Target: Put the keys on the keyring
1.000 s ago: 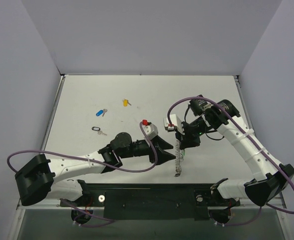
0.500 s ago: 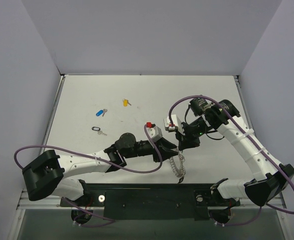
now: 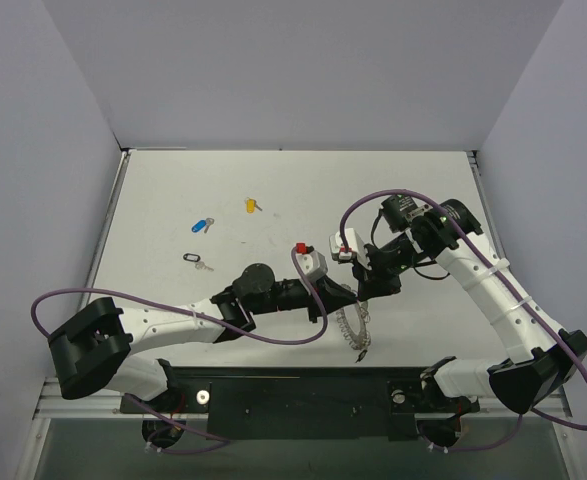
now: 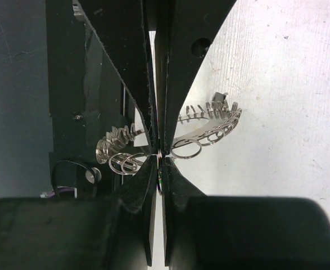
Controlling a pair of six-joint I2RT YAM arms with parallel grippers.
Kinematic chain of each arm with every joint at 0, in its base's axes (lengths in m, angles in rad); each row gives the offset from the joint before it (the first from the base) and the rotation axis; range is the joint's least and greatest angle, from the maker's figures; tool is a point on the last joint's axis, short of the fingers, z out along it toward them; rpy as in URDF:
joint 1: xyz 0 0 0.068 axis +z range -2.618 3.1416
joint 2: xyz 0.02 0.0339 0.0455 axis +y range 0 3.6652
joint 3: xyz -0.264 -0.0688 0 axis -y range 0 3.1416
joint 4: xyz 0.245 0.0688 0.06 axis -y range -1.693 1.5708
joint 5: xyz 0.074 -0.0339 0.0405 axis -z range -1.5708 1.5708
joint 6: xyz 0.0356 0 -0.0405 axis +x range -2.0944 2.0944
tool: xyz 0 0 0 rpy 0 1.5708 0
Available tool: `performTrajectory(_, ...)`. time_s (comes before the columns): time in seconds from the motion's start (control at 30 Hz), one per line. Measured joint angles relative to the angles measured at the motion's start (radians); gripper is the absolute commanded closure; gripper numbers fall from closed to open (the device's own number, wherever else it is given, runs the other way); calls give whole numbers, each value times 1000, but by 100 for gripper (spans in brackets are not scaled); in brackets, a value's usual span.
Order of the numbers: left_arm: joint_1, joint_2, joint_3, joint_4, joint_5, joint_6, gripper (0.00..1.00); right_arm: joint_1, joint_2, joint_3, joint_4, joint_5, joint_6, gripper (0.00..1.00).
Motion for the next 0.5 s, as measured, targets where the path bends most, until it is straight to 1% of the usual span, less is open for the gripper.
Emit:
performTrajectory(0.03, 0, 0, 1, -2, 0, -1, 100, 0, 0, 0, -1, 0, 0, 100)
performTrajectory(0.33, 0, 2, 30, -60, 2, -18, 100, -7, 0, -1, -8, 2, 0, 100)
performTrajectory(0.37, 0, 2, 31, -62, -1, -19, 100, -10, 0, -2, -8, 0, 1, 96)
performTrajectory(0.4, 0, 2, 31, -63, -6, -24, 100, -15, 0, -2, -7, -1, 3, 83)
performTrajectory(0.43, 0, 2, 31, -63, -14, -29, 100, -25, 0, -2, -6, -7, 7, 79)
performTrajectory(0.47, 0, 2, 31, -63, -22, -36, 100, -35, 0, -2, -6, -20, 15, 71)
performTrajectory(0.5, 0, 0, 31, -67, -37, -45, 100, -47, 0, -2, -5, -39, 21, 68)
